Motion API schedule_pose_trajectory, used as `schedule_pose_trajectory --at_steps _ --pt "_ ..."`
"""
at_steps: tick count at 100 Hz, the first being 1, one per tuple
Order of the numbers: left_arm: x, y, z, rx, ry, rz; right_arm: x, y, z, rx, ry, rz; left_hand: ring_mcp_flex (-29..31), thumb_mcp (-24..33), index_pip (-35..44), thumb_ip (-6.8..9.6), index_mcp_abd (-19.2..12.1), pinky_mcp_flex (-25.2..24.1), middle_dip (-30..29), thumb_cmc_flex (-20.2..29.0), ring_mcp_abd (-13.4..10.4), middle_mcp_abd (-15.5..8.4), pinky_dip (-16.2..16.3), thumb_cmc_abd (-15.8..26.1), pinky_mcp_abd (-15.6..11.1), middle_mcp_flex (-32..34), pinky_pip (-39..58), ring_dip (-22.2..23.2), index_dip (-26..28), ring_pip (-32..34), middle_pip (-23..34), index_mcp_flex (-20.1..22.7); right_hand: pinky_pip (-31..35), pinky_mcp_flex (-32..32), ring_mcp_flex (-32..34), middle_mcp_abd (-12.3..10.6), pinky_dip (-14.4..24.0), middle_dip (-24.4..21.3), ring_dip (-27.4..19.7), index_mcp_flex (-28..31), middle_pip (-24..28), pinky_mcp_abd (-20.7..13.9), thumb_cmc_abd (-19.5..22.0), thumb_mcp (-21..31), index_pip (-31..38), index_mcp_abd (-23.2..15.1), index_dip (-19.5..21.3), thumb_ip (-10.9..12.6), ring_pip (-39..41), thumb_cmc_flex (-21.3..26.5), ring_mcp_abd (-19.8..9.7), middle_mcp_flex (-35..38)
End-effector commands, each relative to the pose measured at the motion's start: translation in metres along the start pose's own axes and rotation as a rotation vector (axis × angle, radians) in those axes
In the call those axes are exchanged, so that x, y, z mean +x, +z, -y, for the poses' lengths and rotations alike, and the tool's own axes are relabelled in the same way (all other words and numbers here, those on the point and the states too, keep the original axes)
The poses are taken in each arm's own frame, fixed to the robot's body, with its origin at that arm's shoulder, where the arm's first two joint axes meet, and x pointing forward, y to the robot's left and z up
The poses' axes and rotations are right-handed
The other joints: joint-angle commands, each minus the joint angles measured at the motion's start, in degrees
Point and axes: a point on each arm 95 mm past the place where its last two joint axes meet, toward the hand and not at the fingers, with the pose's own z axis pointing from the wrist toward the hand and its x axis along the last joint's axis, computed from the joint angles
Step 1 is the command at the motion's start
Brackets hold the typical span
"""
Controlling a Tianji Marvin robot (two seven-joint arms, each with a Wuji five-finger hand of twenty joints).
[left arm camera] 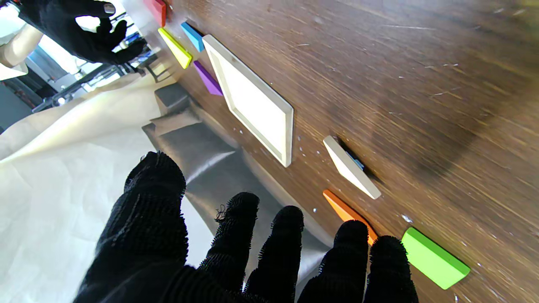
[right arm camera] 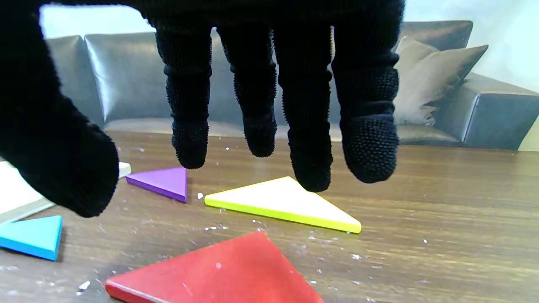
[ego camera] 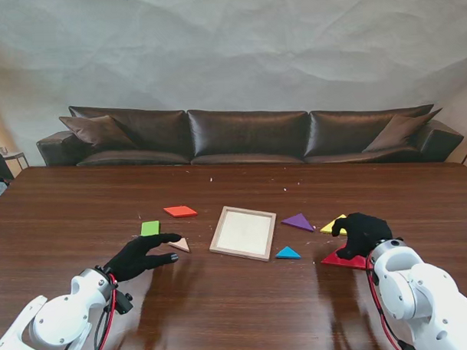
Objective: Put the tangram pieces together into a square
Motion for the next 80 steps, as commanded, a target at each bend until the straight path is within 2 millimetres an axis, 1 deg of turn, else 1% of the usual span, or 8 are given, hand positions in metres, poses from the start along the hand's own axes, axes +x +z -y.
schedule_pose_trajectory --at_steps 1,25,63,72,80 --pt "0.000 0.001 -0.003 -0.023 -0.001 -0.001 -0.002 0.006 0.004 0.030 -0.008 0.003 -0.67 -0.90 0.15 1.74 -0.36 -0.90 -0.03 0.13 0.30 -1.01 0.59 0.19 0.04 0.29 -1.28 -0.28 -0.07 0.26 0.10 0.52 2.08 -16.35 0.71 1.15 1.04 0.76 0.79 -1.76 0.75 -0.53 -3.36 1.94 0.56 -1.78 -0.36 -0.70 1.23 0.27 -0.33 -1.77" --pt "-0.002 0.002 -0.006 -0.042 -0.007 0.005 -0.003 0.024 0.012 0.102 -0.059 0.011 -0.70 -1.00 0.18 1.75 -0.50 -1.02 0.11 0.18 0.37 -1.05 0.83 0.20 0.03 0.41 -1.33 -0.22 -0.02 0.22 0.09 0.63 2.14 -15.90 1.09 0.95 0.89 0.91 0.77 -2.93 0.90 -0.41 -5.02 2.88 0.71 -2.67 -0.27 -1.02 1.46 0.15 -0.52 -1.95" --pt "-0.001 0.002 -0.007 -0.050 -0.012 0.006 -0.016 0.034 0.028 0.160 -0.116 0.062 -0.51 -1.20 0.26 1.76 -0.34 -1.04 0.20 0.13 0.42 -0.97 1.03 0.39 0.18 0.60 -1.42 -0.16 0.04 0.27 0.09 0.91 2.12 -15.29 2.03 0.98 0.69 1.02 0.96 -4.06 1.11 -0.02 -8.27 4.15 0.89 -1.58 -0.53 -1.62 1.66 -1.10 -0.17 -1.09" --pt "-0.001 0.002 -0.007 -0.053 -0.013 0.005 -0.017 0.036 0.031 0.164 -0.115 0.069 -0.48 -1.31 0.24 1.75 -0.45 -1.00 0.20 0.05 0.51 -1.01 1.06 0.48 0.16 0.55 -1.42 -0.15 0.04 0.28 0.07 0.85 2.20 -15.01 2.51 1.05 0.67 1.02 0.95 -4.31 1.16 0.30 -9.52 4.70 1.13 -1.65 -0.58 -1.70 1.59 -0.71 -0.18 -0.67" --pt "-0.001 0.002 -0.007 -0.053 -0.013 0.003 -0.018 0.037 0.035 0.167 -0.120 0.073 -0.49 -1.37 0.26 1.76 -0.43 -1.00 0.21 0.05 0.58 -1.03 1.09 0.53 0.26 0.60 -1.44 -0.14 0.06 0.27 0.09 0.92 2.40 -14.11 3.59 1.06 0.58 0.91 0.85 -4.79 1.12 0.40 -11.57 5.72 1.57 -1.81 -0.64 -1.90 1.33 -0.62 -0.37 0.19"
